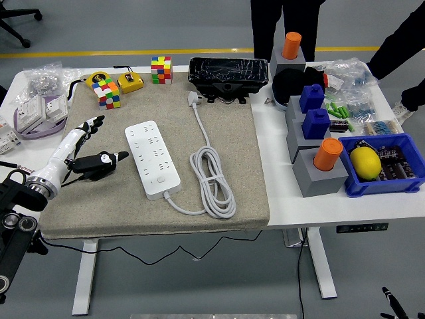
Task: Pick up the plug,place it near the board,insert it into the board,press the button
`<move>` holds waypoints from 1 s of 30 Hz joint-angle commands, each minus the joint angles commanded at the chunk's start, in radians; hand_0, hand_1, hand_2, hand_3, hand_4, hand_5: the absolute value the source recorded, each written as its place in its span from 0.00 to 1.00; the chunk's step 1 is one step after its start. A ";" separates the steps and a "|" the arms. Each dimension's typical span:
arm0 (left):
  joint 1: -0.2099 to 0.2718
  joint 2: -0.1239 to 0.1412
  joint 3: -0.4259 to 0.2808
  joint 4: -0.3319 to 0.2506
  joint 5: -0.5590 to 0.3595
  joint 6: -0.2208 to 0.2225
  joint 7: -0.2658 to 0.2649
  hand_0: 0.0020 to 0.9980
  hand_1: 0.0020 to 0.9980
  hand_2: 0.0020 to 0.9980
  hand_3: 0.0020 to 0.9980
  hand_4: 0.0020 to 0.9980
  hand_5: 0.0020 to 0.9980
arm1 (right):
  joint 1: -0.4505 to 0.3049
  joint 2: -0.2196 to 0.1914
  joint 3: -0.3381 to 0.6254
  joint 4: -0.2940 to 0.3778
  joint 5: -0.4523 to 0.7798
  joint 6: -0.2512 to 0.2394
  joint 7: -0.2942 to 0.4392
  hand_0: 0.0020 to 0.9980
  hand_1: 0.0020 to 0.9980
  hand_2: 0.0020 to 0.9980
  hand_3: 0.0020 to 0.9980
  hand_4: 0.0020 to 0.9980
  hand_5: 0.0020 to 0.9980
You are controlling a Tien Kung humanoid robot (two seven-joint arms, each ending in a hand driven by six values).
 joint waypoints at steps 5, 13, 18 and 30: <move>-0.012 0.006 0.005 0.020 0.032 -0.005 0.015 1.00 1.00 1.00 1.00 1.00 0.25 | 0.001 0.000 -0.001 0.000 0.002 0.000 0.001 0.78 0.73 0.71 0.73 1.00 0.95; -0.018 0.002 0.013 0.062 0.087 0.010 0.026 1.00 1.00 1.00 1.00 1.00 0.25 | -0.001 0.000 0.001 0.000 0.001 0.000 0.001 0.78 0.73 0.71 0.73 1.00 0.95; -0.019 0.002 0.019 0.082 0.130 0.020 0.032 1.00 1.00 1.00 1.00 1.00 0.24 | 0.000 0.000 -0.001 0.000 0.002 0.000 0.001 0.78 0.73 0.71 0.73 1.00 0.95; -0.025 -0.001 0.032 0.107 0.236 0.029 0.048 1.00 1.00 1.00 0.99 1.00 0.18 | 0.003 -0.005 -0.005 0.000 0.004 0.000 0.000 0.78 0.73 0.71 0.73 1.00 0.95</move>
